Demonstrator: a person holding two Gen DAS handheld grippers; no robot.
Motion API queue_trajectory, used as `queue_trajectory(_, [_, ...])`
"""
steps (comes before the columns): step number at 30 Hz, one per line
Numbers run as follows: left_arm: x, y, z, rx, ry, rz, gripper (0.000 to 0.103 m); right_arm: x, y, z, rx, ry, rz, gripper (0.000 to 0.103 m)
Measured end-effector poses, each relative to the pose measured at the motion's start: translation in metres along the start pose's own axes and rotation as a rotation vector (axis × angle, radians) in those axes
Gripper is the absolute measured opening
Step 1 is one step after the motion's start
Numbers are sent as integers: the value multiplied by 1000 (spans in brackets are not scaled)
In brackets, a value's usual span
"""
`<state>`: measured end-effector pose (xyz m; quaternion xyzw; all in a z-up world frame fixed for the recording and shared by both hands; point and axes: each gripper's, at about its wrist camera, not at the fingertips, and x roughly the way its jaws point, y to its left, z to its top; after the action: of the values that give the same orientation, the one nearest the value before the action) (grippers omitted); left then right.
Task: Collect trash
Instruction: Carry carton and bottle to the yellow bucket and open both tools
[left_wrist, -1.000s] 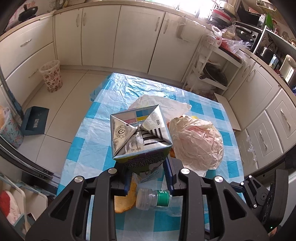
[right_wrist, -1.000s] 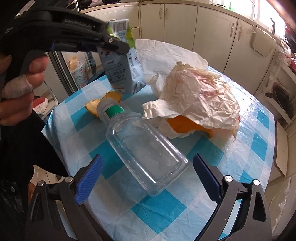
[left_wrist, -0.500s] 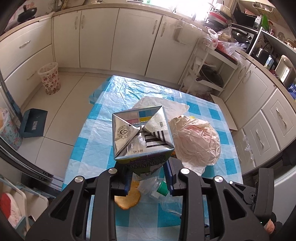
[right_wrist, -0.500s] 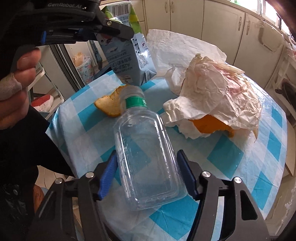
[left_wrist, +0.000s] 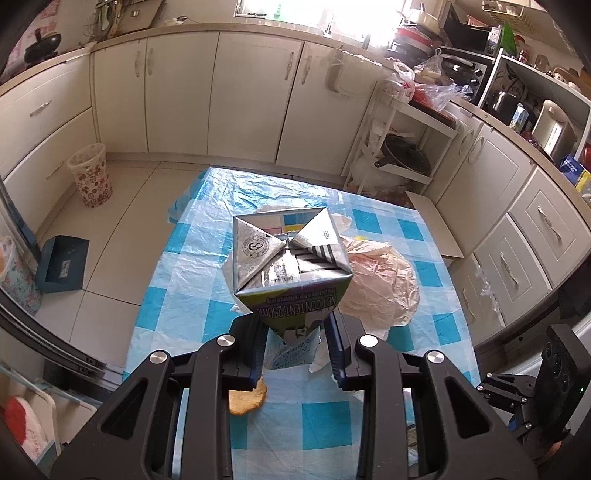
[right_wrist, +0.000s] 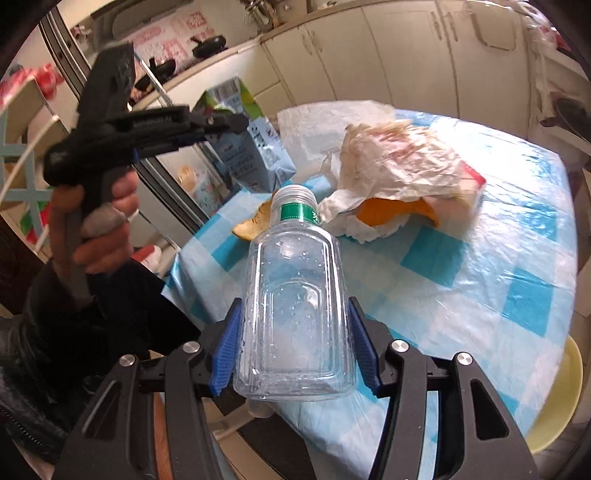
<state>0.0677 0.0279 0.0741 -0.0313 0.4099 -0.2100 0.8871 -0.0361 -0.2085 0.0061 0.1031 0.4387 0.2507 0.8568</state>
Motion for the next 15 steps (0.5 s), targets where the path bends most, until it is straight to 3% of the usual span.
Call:
queue_trajectory(5, [-28,-34,7,64,-56,-101,27,-74,-27,-21,109,-153,-35,54])
queue_trajectory(8, [-39,-67,11,100,-66,-183,27,-114,-55,-38,197,-221,-159,54])
queue_trajectory(12, [-32,-133,6,178,-36,-262,27,-151,-106,-61,354,-226,-335,54])
queue_trajectory(15, [-13,-184,-4,221,17,-303,27,-151,-156,-72,488,-149,-430,54])
